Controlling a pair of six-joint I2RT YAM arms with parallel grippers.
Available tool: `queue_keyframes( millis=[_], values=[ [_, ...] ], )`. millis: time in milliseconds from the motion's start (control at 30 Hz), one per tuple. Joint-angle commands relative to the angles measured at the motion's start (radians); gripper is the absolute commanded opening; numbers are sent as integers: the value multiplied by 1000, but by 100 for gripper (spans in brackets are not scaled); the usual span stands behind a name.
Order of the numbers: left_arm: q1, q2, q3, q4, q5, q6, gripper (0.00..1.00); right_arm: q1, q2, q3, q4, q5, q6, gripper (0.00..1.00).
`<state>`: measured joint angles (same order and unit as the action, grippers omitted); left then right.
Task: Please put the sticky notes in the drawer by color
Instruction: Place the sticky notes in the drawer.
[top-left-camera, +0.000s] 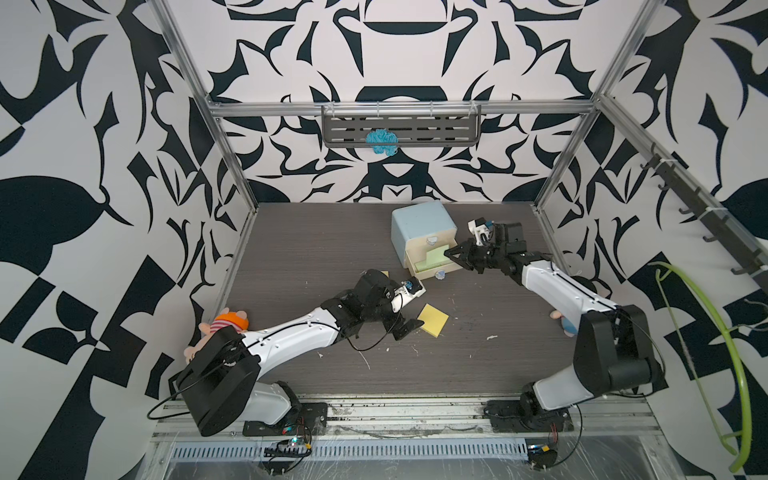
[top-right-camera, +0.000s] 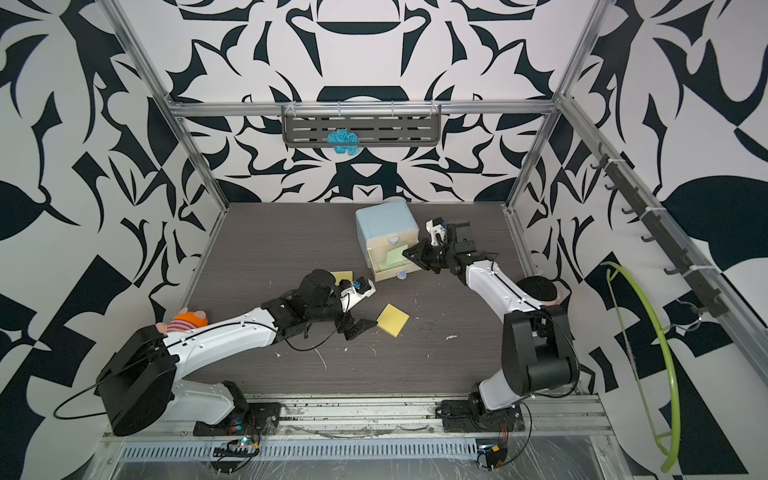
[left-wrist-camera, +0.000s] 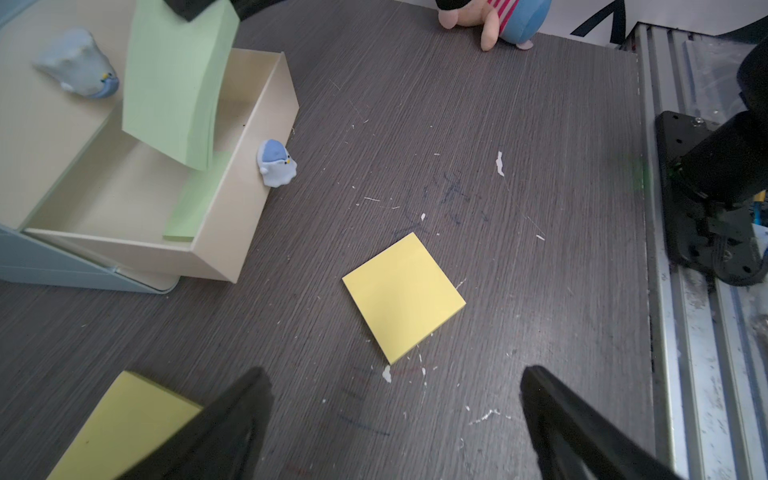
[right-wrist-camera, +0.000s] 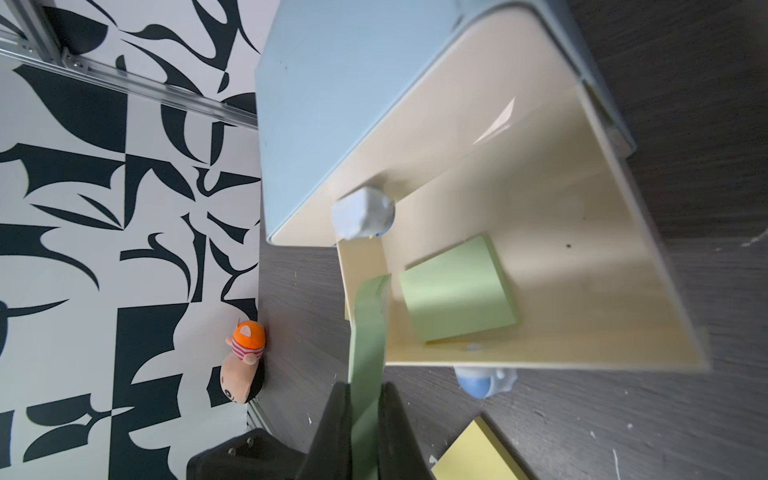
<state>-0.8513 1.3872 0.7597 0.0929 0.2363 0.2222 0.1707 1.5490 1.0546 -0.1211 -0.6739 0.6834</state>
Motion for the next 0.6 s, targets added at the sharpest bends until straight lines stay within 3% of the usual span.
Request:
queue_keyframes(
  millis=[0,133,200,367,467,567],
  values=[
    [-3,17,-7,10,12,-9,99,0,25,83,-17,20,-56,0],
    [-4,42,6,-4,12,0,99,0,81,125,-44,31,-89,3],
    [-3,52,12,-7,12,3,99,-2,103,160,-98,41,-134,9],
    [-3,53,18,-4,5,8,99,-21,113,249,-267,173,-254,53],
    [-4,44,15,3,-3,7,99,-45,80,268,-320,256,-300,65],
    [-3,42,19,19,-33,-17,99,-55,30,266,-364,334,-336,69]
  ],
)
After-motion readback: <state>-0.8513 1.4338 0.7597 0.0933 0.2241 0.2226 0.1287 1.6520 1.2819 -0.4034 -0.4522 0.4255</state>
